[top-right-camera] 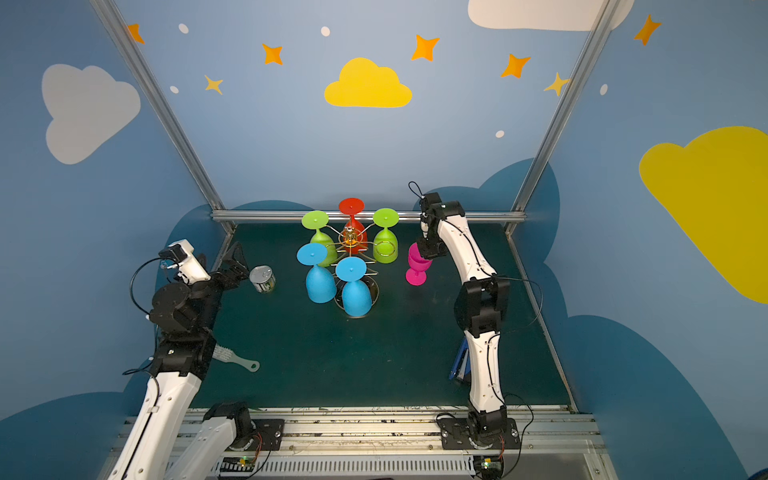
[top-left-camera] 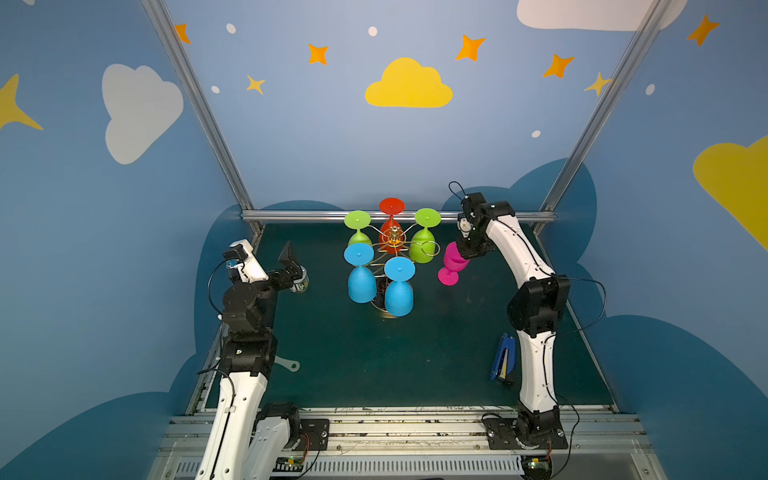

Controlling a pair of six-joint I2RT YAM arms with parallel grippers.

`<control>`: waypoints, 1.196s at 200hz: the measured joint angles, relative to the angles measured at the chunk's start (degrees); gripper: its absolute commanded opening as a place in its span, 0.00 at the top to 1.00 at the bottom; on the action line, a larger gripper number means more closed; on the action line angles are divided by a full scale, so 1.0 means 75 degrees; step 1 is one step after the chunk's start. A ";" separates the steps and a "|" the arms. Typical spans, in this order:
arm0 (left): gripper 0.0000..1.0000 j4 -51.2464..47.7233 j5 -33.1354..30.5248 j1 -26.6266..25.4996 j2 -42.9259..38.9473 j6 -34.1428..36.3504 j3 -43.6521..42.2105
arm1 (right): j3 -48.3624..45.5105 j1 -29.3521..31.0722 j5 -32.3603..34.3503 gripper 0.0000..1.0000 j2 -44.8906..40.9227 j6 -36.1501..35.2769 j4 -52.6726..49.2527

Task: Take the wine glass off the wine glass rack
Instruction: 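Lower the magenta glass upright onto the table with the right gripper, then open the right gripper and lift it off the standing magenta glass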

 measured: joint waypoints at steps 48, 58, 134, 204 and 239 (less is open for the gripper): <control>0.01 -0.0003 0.0000 0.0032 0.0000 -0.0017 -0.0003 | 0.0111 -0.0079 -0.0379 0.61 -0.0041 0.0061 0.0017; 0.01 0.0000 0.0003 0.0032 0.0000 -0.0017 -0.0003 | 0.0111 -0.0119 -0.0484 0.60 -0.0085 0.0096 0.0058; 0.01 0.0000 0.0003 0.0079 0.0000 -0.0020 -0.0003 | -0.0734 -0.0513 -0.1550 0.58 -0.1816 0.0720 0.1087; 0.01 0.0000 0.0009 0.0102 0.0000 -0.0047 -0.0003 | -0.6851 -0.0656 -0.3736 0.50 -0.7111 0.1699 0.4838; 0.00 0.0000 0.0026 0.0125 0.0000 -0.0070 -0.0003 | -0.9783 -0.0638 -0.4232 0.44 -0.9664 0.2500 0.6650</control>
